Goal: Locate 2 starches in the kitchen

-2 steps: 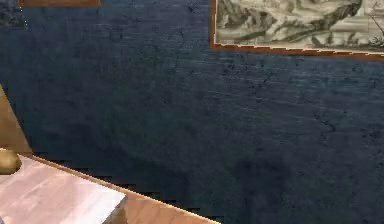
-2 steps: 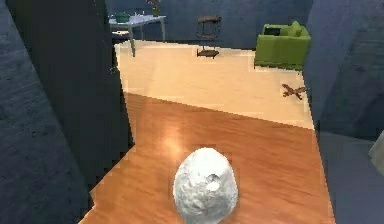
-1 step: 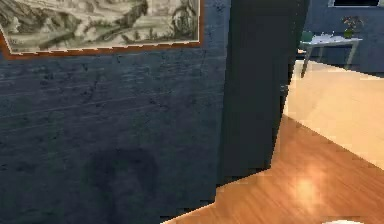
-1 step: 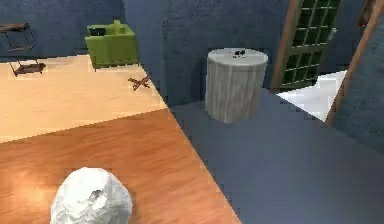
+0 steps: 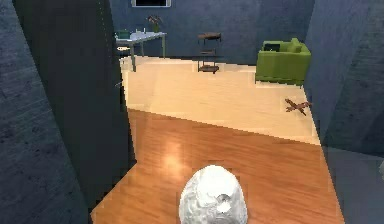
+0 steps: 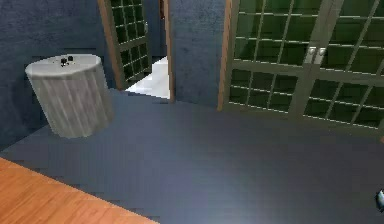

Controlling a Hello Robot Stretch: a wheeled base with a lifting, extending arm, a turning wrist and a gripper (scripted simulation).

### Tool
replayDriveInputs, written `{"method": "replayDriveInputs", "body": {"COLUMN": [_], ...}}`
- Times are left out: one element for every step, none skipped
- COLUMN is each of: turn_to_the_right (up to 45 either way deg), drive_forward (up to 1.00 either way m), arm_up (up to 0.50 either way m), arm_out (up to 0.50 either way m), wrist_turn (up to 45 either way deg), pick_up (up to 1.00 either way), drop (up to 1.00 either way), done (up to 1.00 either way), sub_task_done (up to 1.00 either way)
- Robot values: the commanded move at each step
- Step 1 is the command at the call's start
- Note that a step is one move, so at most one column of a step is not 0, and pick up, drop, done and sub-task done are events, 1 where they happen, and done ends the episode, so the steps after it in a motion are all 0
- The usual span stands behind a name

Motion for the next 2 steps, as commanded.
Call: {"method": "replayDriveInputs", "body": {"turn_to_the_right": [21.0, 0.0], "drive_forward": [0.00, 0.10], "arm_up": [0.00, 0.00], "arm_out": [0.00, 0.00], "wrist_turn": [0.0, 0.0], "pick_up": [0.00, 0.00], "drop": [0.00, 0.00], "done": [0.00, 0.00], "sub_task_done": [0.00, 0.00]}}
